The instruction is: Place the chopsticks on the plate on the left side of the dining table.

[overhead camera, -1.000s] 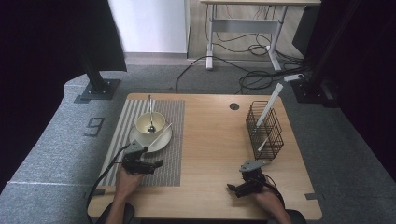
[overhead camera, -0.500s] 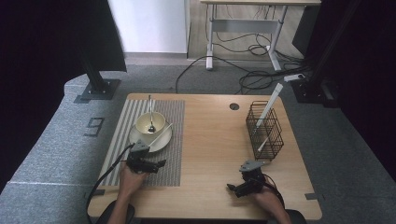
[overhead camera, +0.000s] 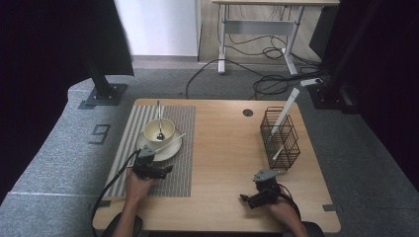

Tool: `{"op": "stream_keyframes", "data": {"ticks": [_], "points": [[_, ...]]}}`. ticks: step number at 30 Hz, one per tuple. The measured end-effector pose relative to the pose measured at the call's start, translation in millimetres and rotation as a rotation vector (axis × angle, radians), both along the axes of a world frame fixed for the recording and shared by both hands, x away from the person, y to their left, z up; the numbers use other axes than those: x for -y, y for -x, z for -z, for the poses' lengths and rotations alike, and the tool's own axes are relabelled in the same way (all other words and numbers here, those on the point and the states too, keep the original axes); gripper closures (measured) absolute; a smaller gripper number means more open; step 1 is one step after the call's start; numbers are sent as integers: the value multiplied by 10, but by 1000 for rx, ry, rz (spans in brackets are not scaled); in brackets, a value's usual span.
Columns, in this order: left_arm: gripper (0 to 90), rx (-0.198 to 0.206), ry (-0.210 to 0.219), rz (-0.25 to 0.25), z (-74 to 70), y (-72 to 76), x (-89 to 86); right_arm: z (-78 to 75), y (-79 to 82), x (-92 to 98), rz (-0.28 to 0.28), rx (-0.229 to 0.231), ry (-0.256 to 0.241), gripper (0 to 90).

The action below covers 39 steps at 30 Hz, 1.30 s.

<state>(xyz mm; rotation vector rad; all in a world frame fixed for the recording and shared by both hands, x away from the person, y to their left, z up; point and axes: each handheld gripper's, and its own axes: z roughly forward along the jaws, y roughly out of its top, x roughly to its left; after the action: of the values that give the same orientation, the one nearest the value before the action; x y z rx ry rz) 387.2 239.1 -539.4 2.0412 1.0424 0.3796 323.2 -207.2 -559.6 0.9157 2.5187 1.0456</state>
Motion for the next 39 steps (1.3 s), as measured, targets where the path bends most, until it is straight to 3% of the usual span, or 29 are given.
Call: {"op": "stream_keyframes", "data": {"ticks": [14, 39], "points": [[0, 10, -35, -17, 27, -87, -55, 1, -8, -9, 0, 1, -2, 0], [0, 18, -18, -39, 54, -224, -159, 1, -17, -15, -5, 1, -1, 0]]}}
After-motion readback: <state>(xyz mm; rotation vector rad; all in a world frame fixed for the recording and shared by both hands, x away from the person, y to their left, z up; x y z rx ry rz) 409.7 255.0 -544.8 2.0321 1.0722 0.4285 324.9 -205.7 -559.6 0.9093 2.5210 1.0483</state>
